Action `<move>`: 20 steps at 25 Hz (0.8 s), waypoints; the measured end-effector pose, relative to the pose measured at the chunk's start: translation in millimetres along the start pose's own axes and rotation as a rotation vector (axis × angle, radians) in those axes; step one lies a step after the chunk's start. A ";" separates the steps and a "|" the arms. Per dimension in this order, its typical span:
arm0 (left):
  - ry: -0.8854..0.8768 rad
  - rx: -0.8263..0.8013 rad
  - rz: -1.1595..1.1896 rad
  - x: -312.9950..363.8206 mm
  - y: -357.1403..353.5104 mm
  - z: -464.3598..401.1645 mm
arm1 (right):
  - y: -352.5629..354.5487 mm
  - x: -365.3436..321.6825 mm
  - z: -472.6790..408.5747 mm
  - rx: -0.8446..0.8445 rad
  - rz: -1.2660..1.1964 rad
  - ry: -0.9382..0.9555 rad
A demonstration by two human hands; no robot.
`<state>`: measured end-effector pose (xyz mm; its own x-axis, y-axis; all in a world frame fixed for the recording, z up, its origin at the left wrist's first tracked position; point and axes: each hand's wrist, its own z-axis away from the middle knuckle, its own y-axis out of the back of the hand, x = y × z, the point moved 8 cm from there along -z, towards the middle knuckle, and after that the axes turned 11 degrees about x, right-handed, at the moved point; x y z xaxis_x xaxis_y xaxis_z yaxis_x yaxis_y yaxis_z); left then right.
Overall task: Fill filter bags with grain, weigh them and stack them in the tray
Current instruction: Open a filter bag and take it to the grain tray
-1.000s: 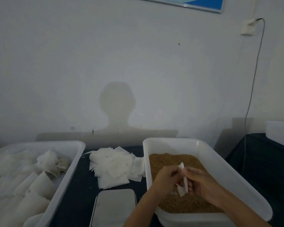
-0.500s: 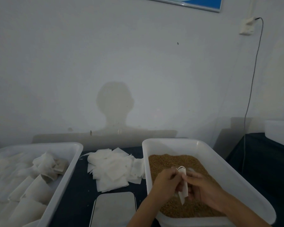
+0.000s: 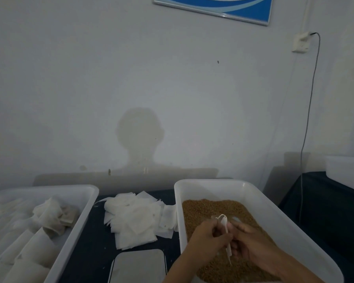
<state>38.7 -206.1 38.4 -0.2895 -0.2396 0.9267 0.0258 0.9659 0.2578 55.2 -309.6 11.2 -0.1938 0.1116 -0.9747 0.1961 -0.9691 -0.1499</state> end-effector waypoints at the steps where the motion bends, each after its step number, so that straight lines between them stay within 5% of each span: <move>1: 0.010 -0.012 0.021 0.3 -0.9 0.3 | -0.6 -0.3 0.3 0.003 -0.014 -0.013; 20: -0.016 -0.024 0.050 -8.2 -1.3 -4.8 | -7.0 4.5 0.7 -0.188 0.135 0.017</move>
<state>45.6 -205.9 31.7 -0.3025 -0.1889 0.9342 0.0634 0.9740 0.2175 52.2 -302.5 8.0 -0.1383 -0.0109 -0.9903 0.3954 -0.9174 -0.0451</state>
